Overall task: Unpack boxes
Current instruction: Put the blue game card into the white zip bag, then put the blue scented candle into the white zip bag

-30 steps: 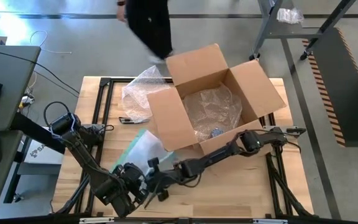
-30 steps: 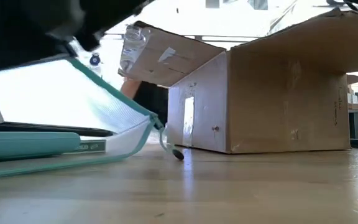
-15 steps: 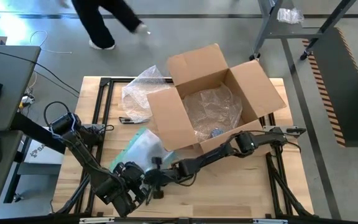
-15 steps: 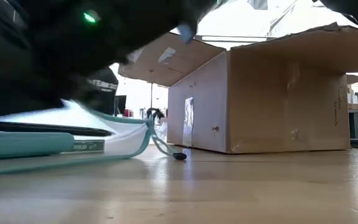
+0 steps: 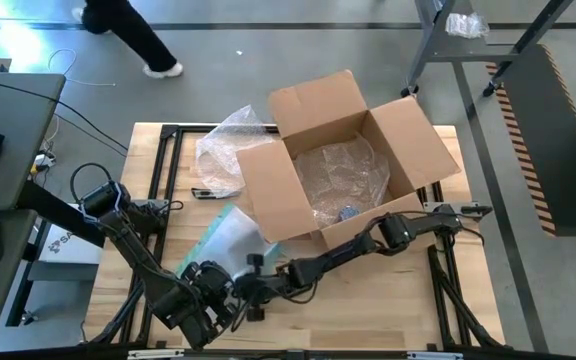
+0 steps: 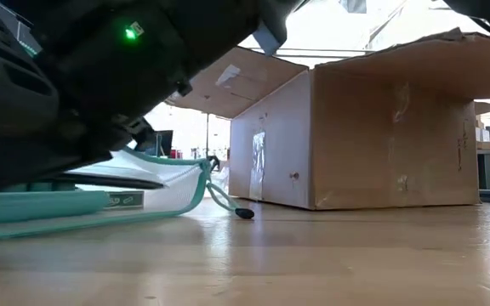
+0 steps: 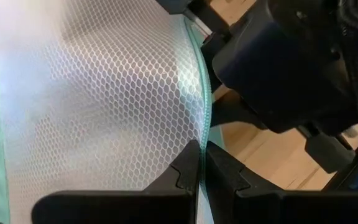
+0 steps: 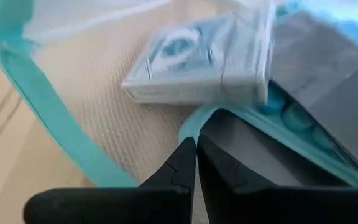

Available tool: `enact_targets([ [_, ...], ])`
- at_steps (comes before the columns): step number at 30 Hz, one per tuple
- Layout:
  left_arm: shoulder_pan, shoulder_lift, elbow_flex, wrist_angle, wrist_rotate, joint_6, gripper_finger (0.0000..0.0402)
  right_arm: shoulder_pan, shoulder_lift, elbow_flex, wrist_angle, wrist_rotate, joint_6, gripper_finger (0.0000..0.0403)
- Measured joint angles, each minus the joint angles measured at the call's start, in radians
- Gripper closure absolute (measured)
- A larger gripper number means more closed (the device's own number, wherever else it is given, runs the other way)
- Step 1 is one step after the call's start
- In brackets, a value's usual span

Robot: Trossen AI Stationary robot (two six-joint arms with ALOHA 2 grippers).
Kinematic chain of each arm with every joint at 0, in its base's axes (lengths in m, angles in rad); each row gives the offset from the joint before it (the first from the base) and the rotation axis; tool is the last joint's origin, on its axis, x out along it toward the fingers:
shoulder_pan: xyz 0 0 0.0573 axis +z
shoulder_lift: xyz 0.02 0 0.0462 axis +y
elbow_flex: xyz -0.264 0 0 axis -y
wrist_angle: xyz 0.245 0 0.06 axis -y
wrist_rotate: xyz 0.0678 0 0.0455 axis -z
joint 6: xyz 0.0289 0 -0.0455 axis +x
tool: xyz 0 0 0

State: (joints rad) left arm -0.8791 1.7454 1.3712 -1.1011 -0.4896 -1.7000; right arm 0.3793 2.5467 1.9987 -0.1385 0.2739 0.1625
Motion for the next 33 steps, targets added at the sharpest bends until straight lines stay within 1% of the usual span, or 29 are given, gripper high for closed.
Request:
enact_targets([
  [1,0.000,0.000,0.000,0.000,0.000,0.000,0.0402,0.004,-0.002,0.000,-0.006,0.020,0.014,0.0399],
  [4,0.002,0.000,0.000,-0.001,-0.007,0.001,0.0402,0.015,-0.004,0.000,-0.002,0.133,0.053,0.0399],
  [6,0.002,0.000,0.000,-0.002,-0.016,0.001,0.0402,0.015,-0.004,0.000,0.026,0.156,0.071,0.0399],
  [8,0.002,0.000,0.000,-0.001,-0.019,0.007,0.0402,0.001,-0.002,0.000,0.082,0.122,0.092,0.0399],
  [11,0.002,0.000,0.000,0.001,-0.027,0.043,0.0402,-0.030,0.022,0.000,0.217,0.067,0.112,0.0399],
  [13,0.003,0.000,0.000,0.014,-0.028,0.074,0.0402,-0.059,0.050,0.000,0.307,-0.001,0.136,0.0399],
  [15,0.003,0.000,0.000,0.023,-0.033,0.100,0.0402,-0.091,0.078,0.000,0.381,-0.101,0.185,0.0399],
  [17,0.003,0.000,0.000,0.017,-0.028,0.105,0.0402,-0.109,0.086,0.000,0.405,-0.147,0.200,0.0399],
  [19,0.003,0.000,0.000,0.015,-0.003,0.100,0.0402,-0.109,0.087,0.000,0.420,-0.145,0.164,0.0399],
  [24,-0.028,-0.001,0.000,-0.054,0.061,0.011,0.0402,-0.053,0.061,-0.002,0.450,-0.141,-0.055,0.0399],
  [27,-0.056,-0.001,0.000,-0.092,0.076,-0.038,0.0402,-0.021,0.030,0.000,0.365,-0.095,-0.118,0.0398],
  [30,-0.088,-0.001,0.000,-0.118,0.103,-0.079,0.0402,-0.002,-0.007,-0.001,0.188,-0.009,-0.197,0.0398],
  [33,-0.117,-0.001,0.000,-0.145,0.124,-0.121,0.0402,0.007,-0.079,-0.002,-0.037,0.017,-0.300,0.0398],
])
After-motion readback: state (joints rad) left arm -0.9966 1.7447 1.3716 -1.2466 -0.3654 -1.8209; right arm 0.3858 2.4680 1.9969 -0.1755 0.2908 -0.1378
